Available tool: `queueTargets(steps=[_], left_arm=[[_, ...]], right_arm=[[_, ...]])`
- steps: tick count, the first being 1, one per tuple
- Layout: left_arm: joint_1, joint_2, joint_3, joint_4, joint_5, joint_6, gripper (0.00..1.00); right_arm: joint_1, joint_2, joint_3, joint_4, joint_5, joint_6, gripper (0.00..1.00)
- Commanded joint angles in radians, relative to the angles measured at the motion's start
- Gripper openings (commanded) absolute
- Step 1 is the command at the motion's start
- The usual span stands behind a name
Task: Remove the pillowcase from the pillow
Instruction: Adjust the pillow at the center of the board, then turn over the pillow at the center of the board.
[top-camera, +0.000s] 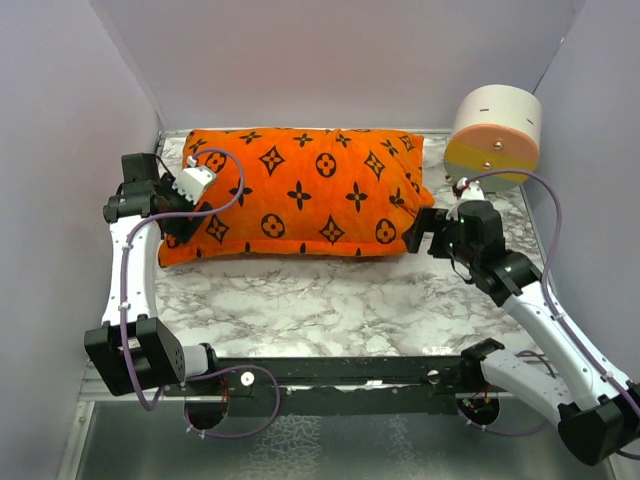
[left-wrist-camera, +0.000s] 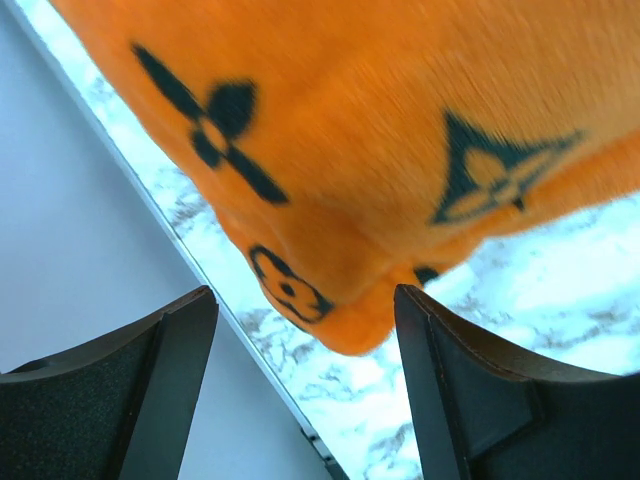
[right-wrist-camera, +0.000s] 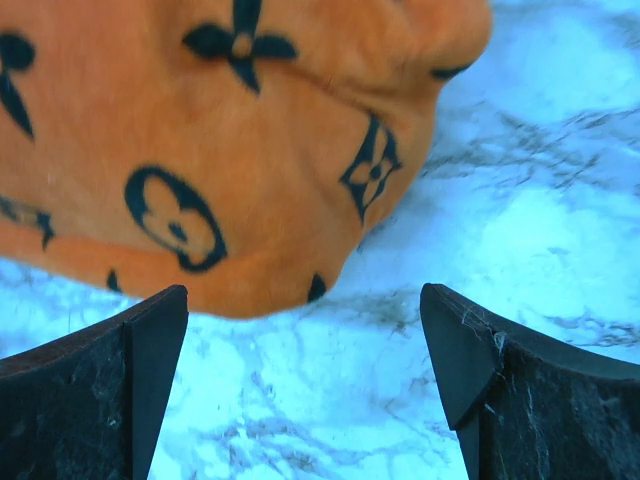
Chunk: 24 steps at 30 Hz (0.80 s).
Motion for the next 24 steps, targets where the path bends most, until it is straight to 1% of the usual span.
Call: queueTargets(steps=[1, 3, 5, 9, 12, 14, 16, 18, 21, 23, 24], left_arm=[[0.031, -0.050, -0.018, -0.213, 0.085, 0.170, 0.75], [0.034, -0.054, -0.029, -0.251, 0.087, 0.203, 0.77], [0.037, -0.059, -0.056, -0.257, 0.077, 0.218, 0.77], [0.042, -0.081, -0.157, -0.149, 0.031, 0.215, 0.78], [0.042, -0.084, -0.230, -0.052, 0.006, 0.199, 0.79], [0.042, -0.067, -0.255, 0.009, 0.002, 0.174, 0.79], [0.042, -0.045, -0.269, 0.083, -0.003, 0.135, 0.79], [0.042, -0.028, -0.283, 0.157, -0.001, 0.100, 0.79], [0.042, -0.014, -0.284, 0.238, 0.030, 0.056, 0.78], [0.039, -0.017, -0.282, 0.269, 0.050, 0.035, 0.73], [0.035, -0.020, -0.281, 0.281, 0.055, 0.023, 0.68]], right_arm=[[0.005, -0.054, -0.079, 0.066, -0.174, -0.056, 1.00], [0.005, -0.019, -0.082, 0.094, -0.228, -0.076, 1.00], [0.005, 0.029, -0.083, 0.118, -0.253, -0.090, 1.00], [0.005, 0.117, -0.084, 0.200, -0.263, -0.117, 0.99], [0.005, 0.203, -0.052, 0.252, -0.273, -0.145, 1.00], [0.005, 0.262, -0.013, 0.253, -0.289, -0.169, 1.00], [0.005, 0.312, 0.016, 0.249, -0.323, -0.189, 0.97], [0.005, 0.341, 0.015, 0.262, -0.356, -0.187, 0.90], [0.005, 0.356, -0.019, 0.306, -0.399, -0.154, 0.76], [0.005, 0.357, -0.031, 0.311, -0.398, -0.130, 0.62], [0.005, 0.350, -0.036, 0.311, -0.398, -0.126, 0.55]])
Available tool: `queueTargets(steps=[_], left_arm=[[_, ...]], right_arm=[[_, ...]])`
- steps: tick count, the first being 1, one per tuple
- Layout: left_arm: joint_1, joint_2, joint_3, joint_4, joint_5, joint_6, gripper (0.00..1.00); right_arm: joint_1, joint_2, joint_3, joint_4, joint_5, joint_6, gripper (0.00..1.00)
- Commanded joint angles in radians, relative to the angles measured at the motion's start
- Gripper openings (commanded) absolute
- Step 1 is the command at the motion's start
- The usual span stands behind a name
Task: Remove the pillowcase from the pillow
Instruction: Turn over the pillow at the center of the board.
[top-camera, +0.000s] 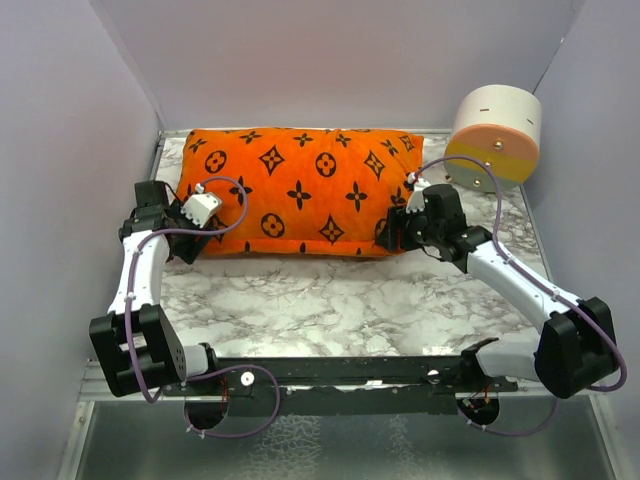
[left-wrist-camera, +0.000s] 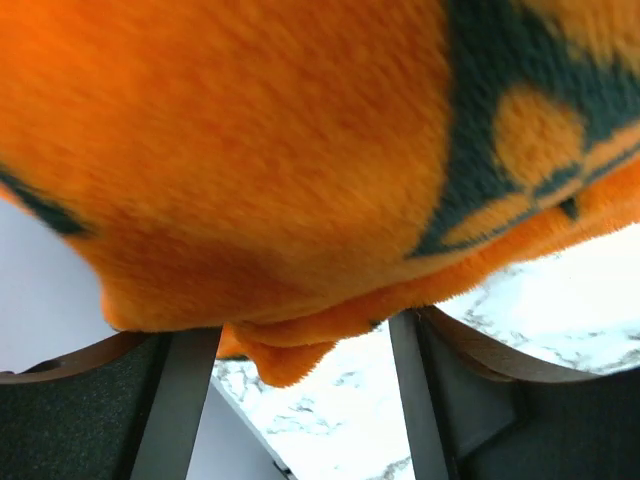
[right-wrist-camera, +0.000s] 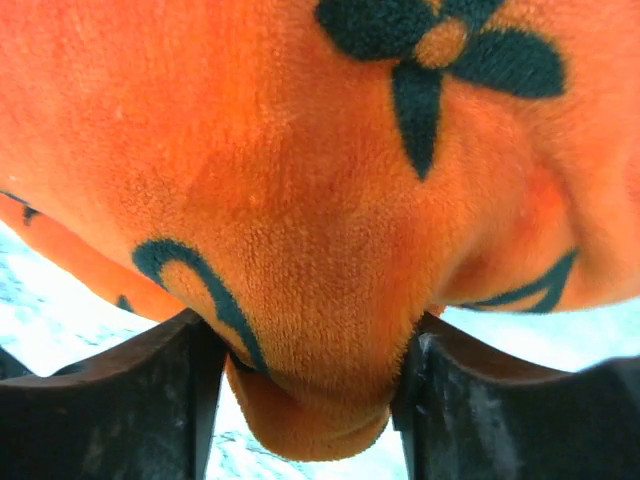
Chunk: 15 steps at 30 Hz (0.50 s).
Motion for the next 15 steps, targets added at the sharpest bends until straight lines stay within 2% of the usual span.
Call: queueTargets(steps=[1, 3, 5, 7, 8, 9, 15], left_arm=[[-0.005, -0.012, 0.003, 0.152, 0.048, -0.073, 0.61], [-0.008, -0.026, -0.009, 0.174, 0.048, -0.079, 0.44], [-0.008, -0.046, -0.029, 0.198, 0.046, -0.079, 0.27], [-0.008, -0.067, -0.043, 0.207, 0.050, -0.083, 0.10], [-0.008, -0.077, -0.044, 0.200, 0.059, -0.086, 0.04], [-0.008, -0.090, -0.040, 0.187, 0.071, -0.090, 0.00], [-0.008, -0.190, 0.043, 0.048, 0.152, -0.111, 0.00]], right_arm=[[0.005, -0.005, -0.018, 0.074, -0.056, 0.030, 0.49], [0.005, -0.025, -0.012, 0.061, -0.052, 0.033, 0.36], [0.005, -0.052, -0.008, 0.040, -0.042, 0.038, 0.14], [0.005, -0.084, -0.009, 0.018, -0.029, 0.042, 0.03], [0.005, -0.102, -0.011, 0.007, -0.021, 0.042, 0.01], [0.005, -0.120, -0.015, -0.008, -0.014, 0.044, 0.01], [0.008, -0.271, -0.054, -0.088, 0.021, 0.063, 0.01]])
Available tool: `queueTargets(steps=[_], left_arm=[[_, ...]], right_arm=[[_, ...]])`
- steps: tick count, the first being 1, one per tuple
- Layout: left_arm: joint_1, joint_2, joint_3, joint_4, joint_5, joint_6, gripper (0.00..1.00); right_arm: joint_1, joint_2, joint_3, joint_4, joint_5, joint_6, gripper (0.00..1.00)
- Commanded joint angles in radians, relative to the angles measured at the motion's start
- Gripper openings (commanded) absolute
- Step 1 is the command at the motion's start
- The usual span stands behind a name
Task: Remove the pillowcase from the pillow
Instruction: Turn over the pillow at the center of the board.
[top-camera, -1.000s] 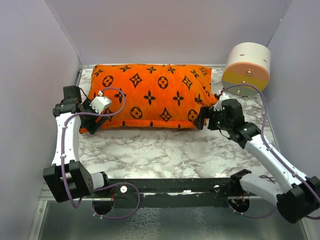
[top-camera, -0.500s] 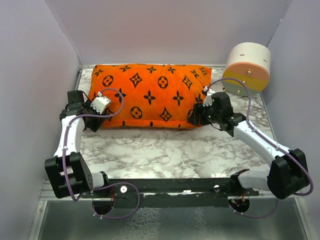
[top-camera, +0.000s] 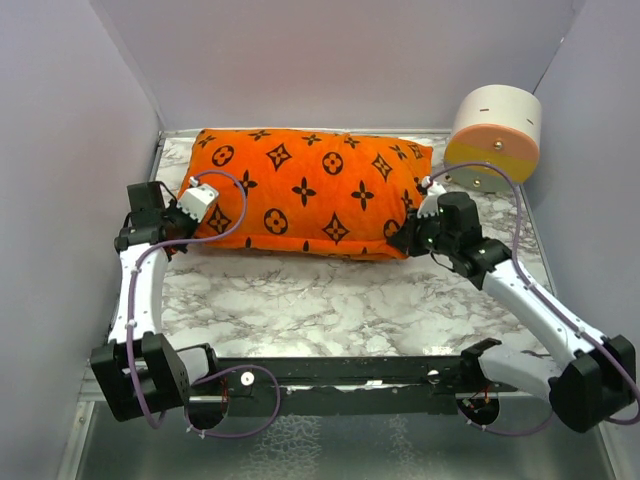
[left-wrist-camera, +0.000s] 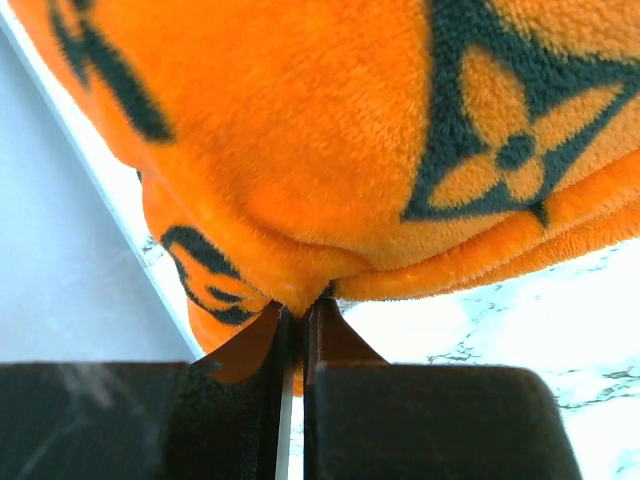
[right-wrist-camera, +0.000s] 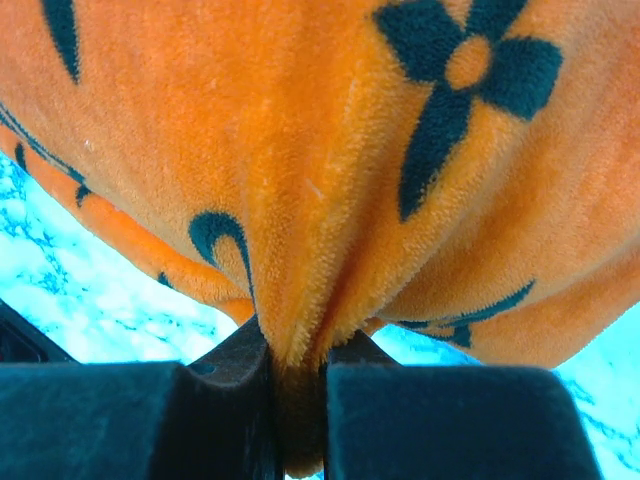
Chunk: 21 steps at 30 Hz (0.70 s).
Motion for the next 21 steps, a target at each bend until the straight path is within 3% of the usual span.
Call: queueTargets(steps=[1, 6, 12, 21], left_arm=[[-0.002, -0.108, 0.082, -0.085, 0.108, -0.023, 0.00], [-0.004, -0.200, 0.106, -0.248, 0.105, 0.015, 0.00], [-0.004, -0.301, 0.199, -0.328, 0.093, 0.024, 0.00], [-0.004, -0.182, 0.782, -0.432, 0.120, -0.130, 0.00]], right_arm=[[0.009, -0.152, -0.028, -0.086, 0.043, 0.022, 0.01], [0.012, -0.289, -0.006, -0.196, 0.069, 0.028, 0.01], [0.013, -0.381, 0.123, -0.366, 0.049, 0.050, 0.01], [0.012, -0.293, 0.627, -0.623, -0.009, 0.114, 0.01]])
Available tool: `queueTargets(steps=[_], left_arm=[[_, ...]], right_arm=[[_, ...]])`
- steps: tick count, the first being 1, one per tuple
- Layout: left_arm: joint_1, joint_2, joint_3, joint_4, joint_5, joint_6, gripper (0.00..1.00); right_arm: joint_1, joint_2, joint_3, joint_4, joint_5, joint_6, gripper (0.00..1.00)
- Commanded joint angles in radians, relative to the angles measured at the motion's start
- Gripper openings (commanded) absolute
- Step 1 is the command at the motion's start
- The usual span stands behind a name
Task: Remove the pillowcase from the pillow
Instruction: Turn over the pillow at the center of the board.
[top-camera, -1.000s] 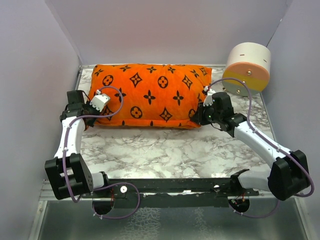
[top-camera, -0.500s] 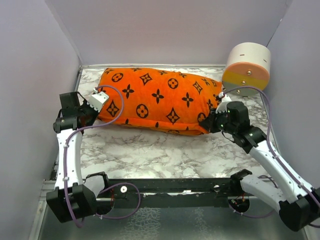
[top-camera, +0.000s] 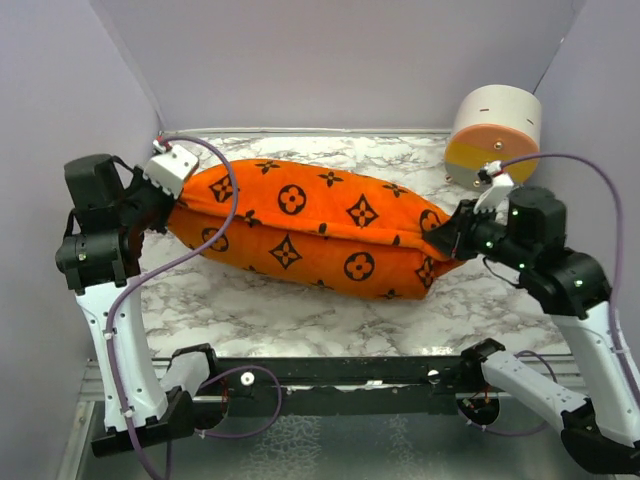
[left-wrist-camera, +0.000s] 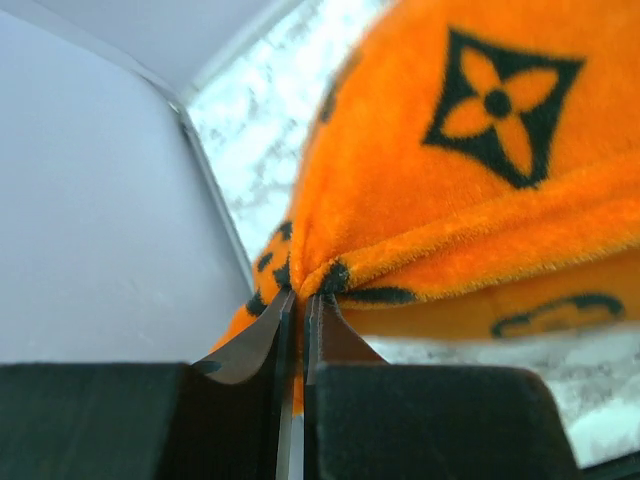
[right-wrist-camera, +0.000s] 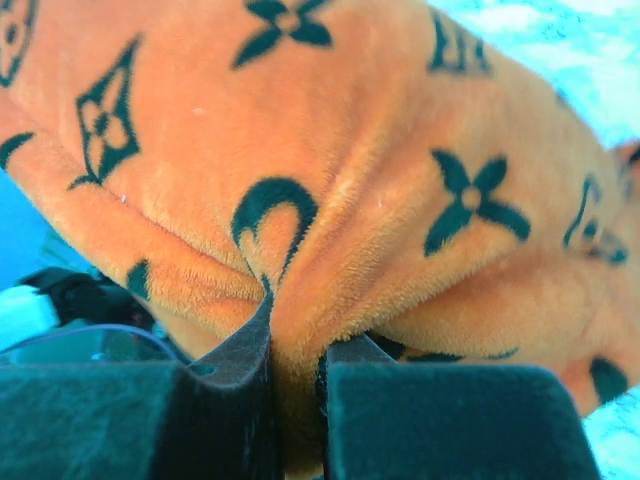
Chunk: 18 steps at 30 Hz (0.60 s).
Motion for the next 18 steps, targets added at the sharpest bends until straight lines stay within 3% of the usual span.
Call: queueTargets(steps=[1, 5, 7, 13, 18], left_arm=[[0.005, 0.055, 0.336, -0.017, 0.030, -0.081, 0.00], [0.005, 0.141, 0.597, -0.130, 0.055, -0.107, 0.00], [0.005, 0.145, 0.619, -0.149, 0.073, -0.109, 0.00], [0.005, 0.121, 0.282, -0.019, 0.025, -0.098, 0.00], [-0.022, 0.181, 0.027, 0.244, -0.076, -0.141, 0.00]], right_arm=[[0.002, 0.028, 0.311, -0.078, -0.050, 0.045, 0.01], [0.001, 0.080, 0.489, -0.140, -0.090, 0.092, 0.01], [0.001, 0.096, 0.506, -0.144, -0.090, 0.118, 0.01], [0.000, 0.174, 0.311, -0.036, -0.083, 0.163, 0.01], [0.001, 0.303, 0.107, 0.183, -0.042, 0.184, 0.01]])
